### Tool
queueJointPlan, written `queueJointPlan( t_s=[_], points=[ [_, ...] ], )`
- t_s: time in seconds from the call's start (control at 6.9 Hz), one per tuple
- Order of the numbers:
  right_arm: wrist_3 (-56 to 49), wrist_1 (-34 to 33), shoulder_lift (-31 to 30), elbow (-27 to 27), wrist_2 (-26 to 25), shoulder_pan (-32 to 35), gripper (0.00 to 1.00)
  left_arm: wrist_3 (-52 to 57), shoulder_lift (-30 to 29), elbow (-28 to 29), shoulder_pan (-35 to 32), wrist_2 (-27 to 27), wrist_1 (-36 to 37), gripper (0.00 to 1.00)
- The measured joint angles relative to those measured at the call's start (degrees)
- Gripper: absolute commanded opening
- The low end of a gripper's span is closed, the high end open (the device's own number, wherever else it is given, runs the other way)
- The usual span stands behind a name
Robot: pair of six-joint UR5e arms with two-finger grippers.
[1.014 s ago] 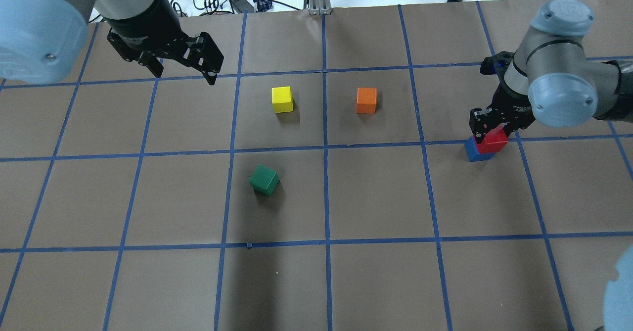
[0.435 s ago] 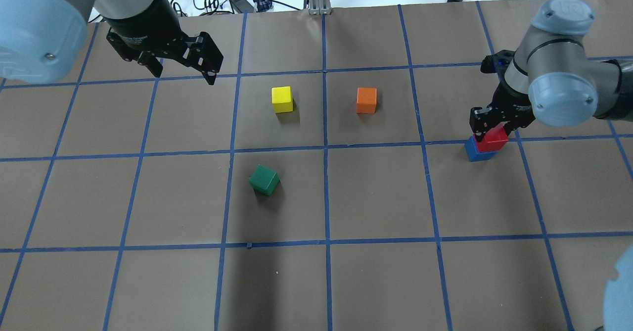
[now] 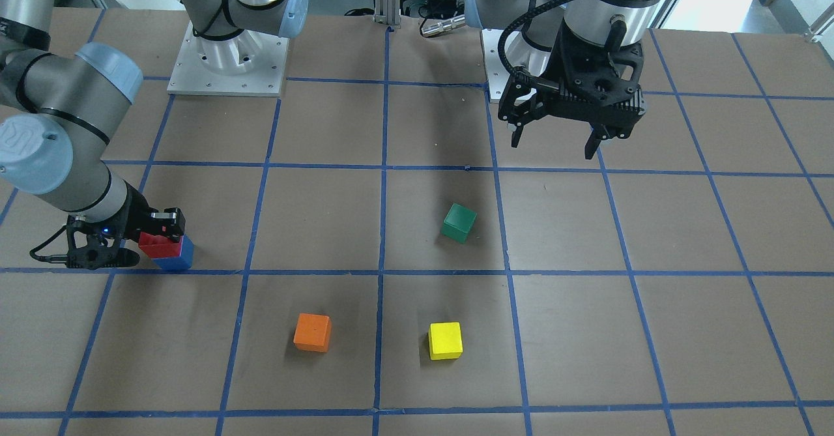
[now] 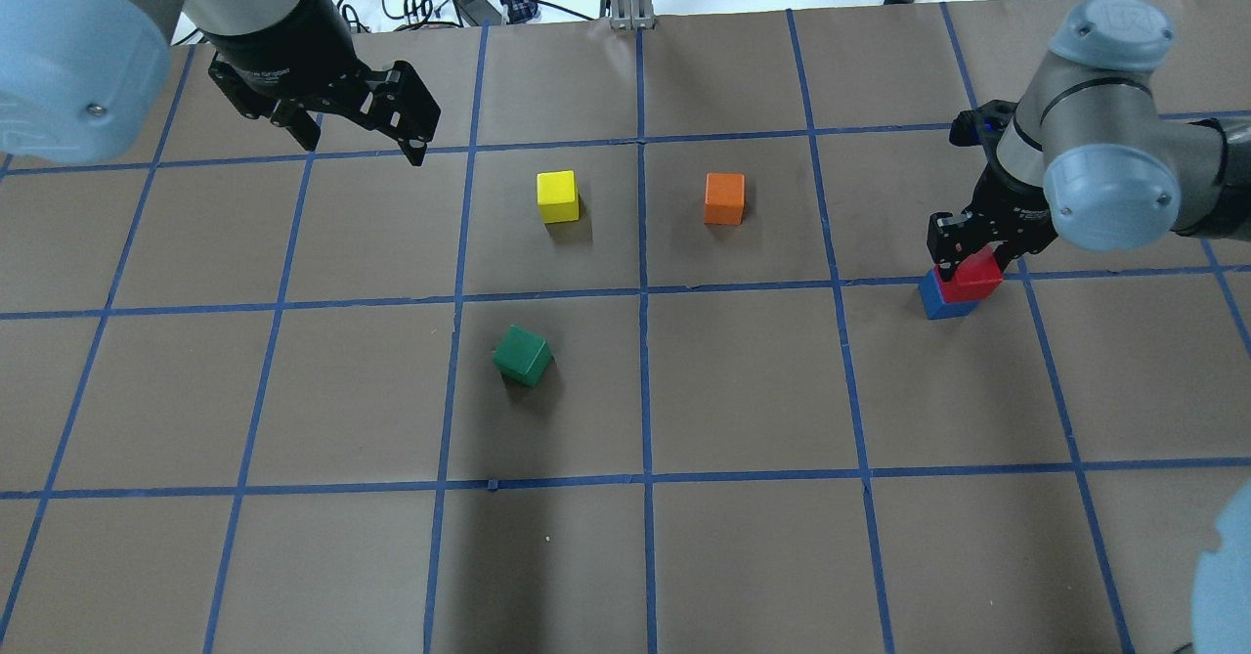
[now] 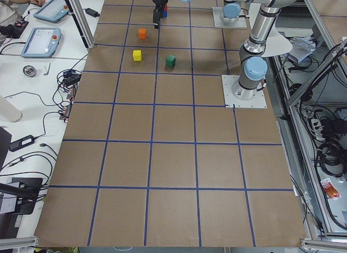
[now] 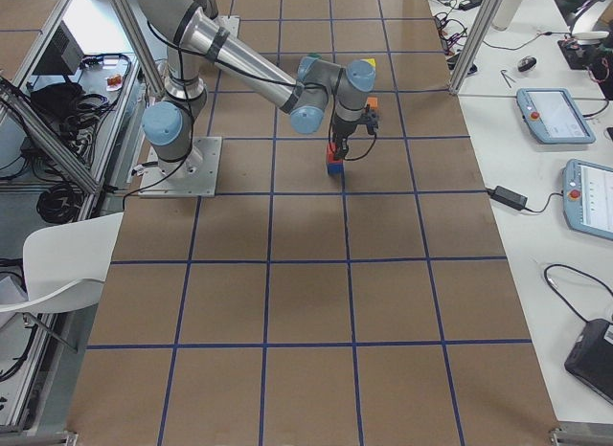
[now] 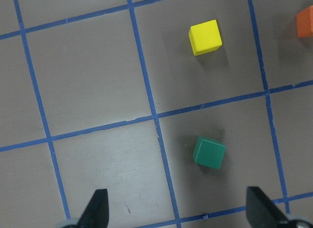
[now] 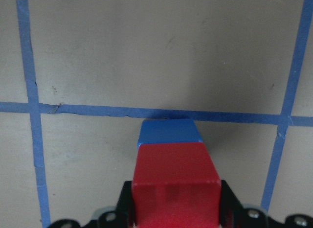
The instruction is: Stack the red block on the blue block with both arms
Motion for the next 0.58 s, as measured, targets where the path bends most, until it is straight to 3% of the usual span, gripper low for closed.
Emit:
queueJointPlan(
  t_s=[0.14,0.58],
  points=[
    [-0.1,-0.1,0.0,0.0,0.0,0.0,1.0,0.0,0.0,0.1,0.0,0.0,0.1,1.0],
    [0.3,1.3,-0.6,-2.3,-0.1,0.0,1.0,0.0,0.0,0.0,0.0,-0.1,0.1,1.0]
  ],
)
